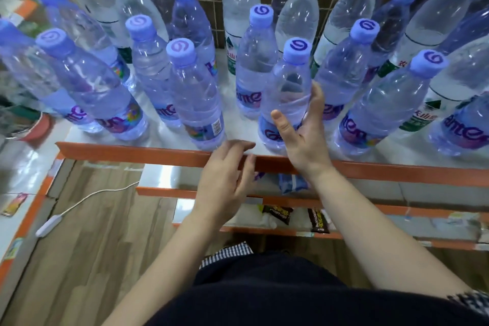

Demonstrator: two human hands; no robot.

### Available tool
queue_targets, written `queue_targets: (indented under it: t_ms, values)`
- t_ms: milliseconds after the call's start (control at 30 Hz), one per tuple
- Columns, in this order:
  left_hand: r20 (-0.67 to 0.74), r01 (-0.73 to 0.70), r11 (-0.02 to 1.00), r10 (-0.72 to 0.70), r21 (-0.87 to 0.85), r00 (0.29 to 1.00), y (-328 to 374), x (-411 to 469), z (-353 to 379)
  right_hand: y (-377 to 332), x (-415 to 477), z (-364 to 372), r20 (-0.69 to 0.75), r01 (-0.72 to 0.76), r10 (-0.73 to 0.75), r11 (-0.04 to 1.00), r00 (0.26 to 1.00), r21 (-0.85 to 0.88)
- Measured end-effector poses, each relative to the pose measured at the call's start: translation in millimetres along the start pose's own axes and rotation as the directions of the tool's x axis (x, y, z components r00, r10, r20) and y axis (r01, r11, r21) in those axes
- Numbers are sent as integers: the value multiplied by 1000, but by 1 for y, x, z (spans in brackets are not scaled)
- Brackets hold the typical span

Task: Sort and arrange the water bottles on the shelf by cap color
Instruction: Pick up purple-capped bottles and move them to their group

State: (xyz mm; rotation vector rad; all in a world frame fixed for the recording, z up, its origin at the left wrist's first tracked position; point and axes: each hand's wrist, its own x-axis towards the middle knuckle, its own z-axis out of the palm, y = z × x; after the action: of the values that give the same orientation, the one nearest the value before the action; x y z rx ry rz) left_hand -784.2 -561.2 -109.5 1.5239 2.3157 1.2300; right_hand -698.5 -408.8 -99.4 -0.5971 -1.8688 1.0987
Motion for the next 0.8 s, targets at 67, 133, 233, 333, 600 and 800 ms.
queue_targets:
  t_ms: [67,133,233,333,600,800]
  values:
    - [-12,-40,995,41,91,999,-2,-3,-4,1,3,7,5,23,-23,1000,1000,-5]
    - [-28,-46,989,50,141,998,-5,-6,-7,1,5,14,4,43,-43,999,999,1]
    - [-56,-26,983,37,182,998,-10,-8,-13,1,7,23,-13,37,-36,999,999,33]
    - [-80,-1,980,17,197,997,-14,-8,-15,2,6,27,-33,36,-35,998,999,48]
    - [-13,-75,977,80,199,997,-12,-4,-14,-7,2,19,-2,-22,22,999,1000,-34]
    - [88,-222,968,213,120,973,13,13,0,-26,-28,-22,-131,-84,74,994,989,-69]
